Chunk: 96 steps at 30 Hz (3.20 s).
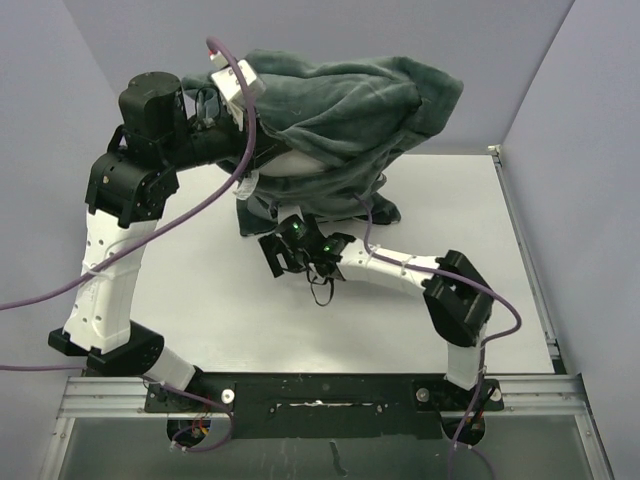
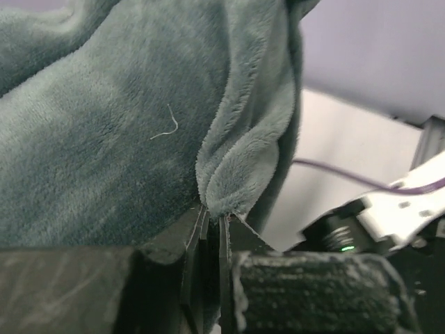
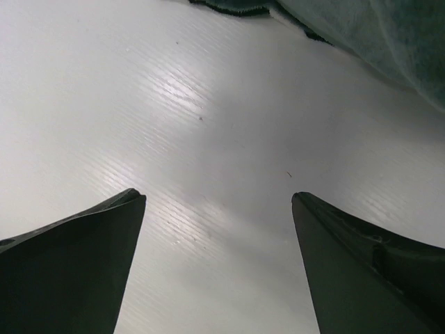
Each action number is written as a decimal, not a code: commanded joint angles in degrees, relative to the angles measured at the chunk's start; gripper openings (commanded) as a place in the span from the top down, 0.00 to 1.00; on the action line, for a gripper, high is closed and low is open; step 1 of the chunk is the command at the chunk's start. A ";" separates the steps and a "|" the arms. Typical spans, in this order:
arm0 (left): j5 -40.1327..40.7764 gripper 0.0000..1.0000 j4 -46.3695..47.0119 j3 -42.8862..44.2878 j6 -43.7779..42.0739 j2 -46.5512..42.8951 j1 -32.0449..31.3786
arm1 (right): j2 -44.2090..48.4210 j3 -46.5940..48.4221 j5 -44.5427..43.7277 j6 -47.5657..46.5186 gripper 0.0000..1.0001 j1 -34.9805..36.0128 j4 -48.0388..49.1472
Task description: Remove the pillowcase from the pillow
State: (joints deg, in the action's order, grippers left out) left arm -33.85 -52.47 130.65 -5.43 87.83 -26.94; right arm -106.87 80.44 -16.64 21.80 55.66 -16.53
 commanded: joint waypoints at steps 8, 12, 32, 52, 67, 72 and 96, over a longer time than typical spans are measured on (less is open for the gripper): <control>12.09 1.00 7.80 -9.82 -9.30 -6.62 -0.65 | 35.69 -14.85 -36.93 9.36 0.00 18.91 3.34; 12.00 1.00 5.57 -6.65 -8.73 -4.95 -1.36 | 40.15 -11.24 -47.24 4.56 0.02 26.58 8.49; 15.19 1.00 0.31 2.04 -9.61 -0.50 -7.64 | 31.04 13.05 -45.40 18.65 0.11 9.40 -14.29; 20.06 1.00 1.54 12.49 -12.48 1.22 -8.65 | 40.05 -13.46 -25.03 32.71 0.17 -10.74 -29.57; 17.93 1.00 -3.61 11.12 -7.14 3.43 -11.78 | 50.18 -6.47 -37.04 -9.92 0.03 18.12 -10.74; 17.70 1.00 -3.86 12.49 -6.71 5.35 -11.74 | 49.61 -16.41 -40.28 -52.35 0.02 39.73 24.74; 15.44 1.00 -5.14 11.73 -6.00 4.52 -11.81 | 30.83 17.50 -4.28 -55.76 0.03 13.64 -9.32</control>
State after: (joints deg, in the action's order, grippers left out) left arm -18.68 -60.62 141.36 -12.45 93.19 -38.70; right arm -75.40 97.56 -26.02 -33.63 69.38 -22.46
